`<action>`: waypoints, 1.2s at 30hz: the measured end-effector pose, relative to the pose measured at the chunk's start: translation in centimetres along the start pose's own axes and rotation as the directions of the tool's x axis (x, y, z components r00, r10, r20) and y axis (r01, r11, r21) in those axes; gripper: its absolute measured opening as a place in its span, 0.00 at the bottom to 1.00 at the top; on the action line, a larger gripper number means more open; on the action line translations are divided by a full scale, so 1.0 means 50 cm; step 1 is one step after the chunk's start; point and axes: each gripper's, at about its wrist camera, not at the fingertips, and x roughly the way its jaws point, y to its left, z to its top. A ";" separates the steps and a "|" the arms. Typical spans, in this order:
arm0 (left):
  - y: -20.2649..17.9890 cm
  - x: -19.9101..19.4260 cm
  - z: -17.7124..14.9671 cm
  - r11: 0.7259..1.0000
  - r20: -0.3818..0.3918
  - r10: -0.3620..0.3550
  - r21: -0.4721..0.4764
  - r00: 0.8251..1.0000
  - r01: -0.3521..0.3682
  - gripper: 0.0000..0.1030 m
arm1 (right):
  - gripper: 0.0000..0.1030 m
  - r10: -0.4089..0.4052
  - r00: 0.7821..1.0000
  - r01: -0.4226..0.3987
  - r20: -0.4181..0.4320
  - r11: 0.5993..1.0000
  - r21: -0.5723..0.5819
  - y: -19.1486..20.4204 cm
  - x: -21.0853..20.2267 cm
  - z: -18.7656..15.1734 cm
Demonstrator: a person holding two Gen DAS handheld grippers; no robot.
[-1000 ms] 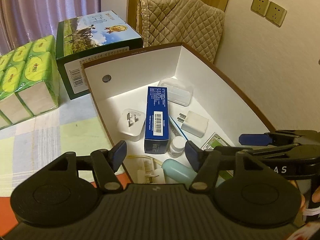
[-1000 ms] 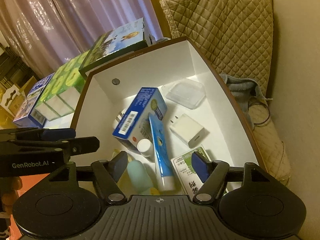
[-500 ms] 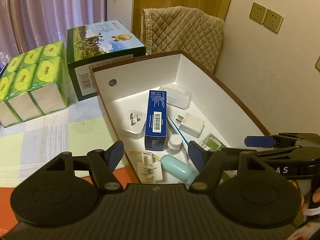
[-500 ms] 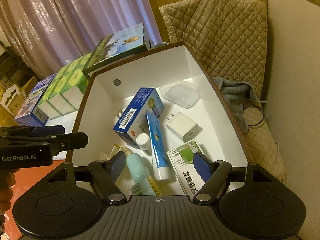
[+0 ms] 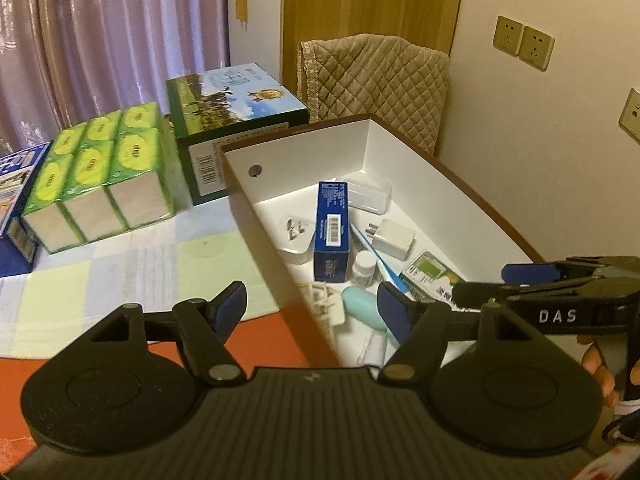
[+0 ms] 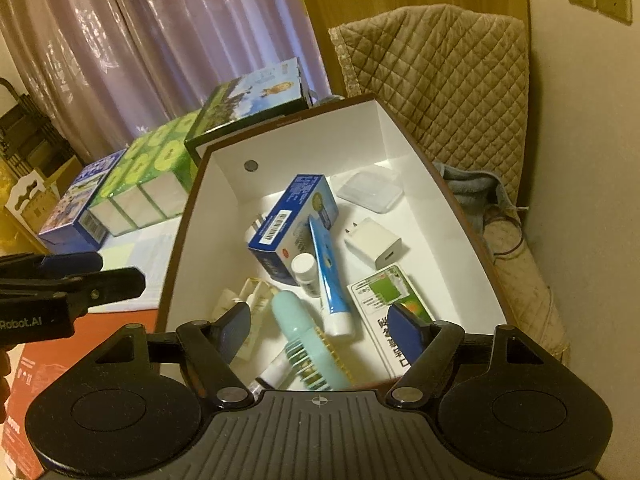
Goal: Organize rigid objects
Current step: 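Withdraw both tools from the box back over the empty mat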
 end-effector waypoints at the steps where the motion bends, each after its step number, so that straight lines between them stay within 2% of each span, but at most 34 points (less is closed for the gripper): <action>1: 0.005 -0.013 -0.008 1.000 0.003 0.003 -0.003 1.000 -0.003 0.67 | 0.70 -0.002 1.000 0.002 0.005 1.000 0.002 0.006 -0.008 -0.005; 11: 0.079 -0.137 -0.108 0.999 -0.001 0.014 -0.052 1.000 -0.014 0.66 | 0.70 -0.006 1.000 0.006 0.026 1.000 -0.001 0.098 -0.083 -0.078; 22: 0.173 -0.280 -0.246 0.994 -0.008 0.047 -0.094 0.999 -0.047 0.66 | 0.70 0.009 1.000 -0.008 0.015 0.999 -0.036 0.246 -0.140 -0.191; 36: 0.224 -0.421 -0.402 0.990 -0.029 0.031 -0.134 0.999 -0.034 0.65 | 0.70 0.023 1.000 -0.024 -0.015 0.998 -0.064 0.378 -0.214 -0.336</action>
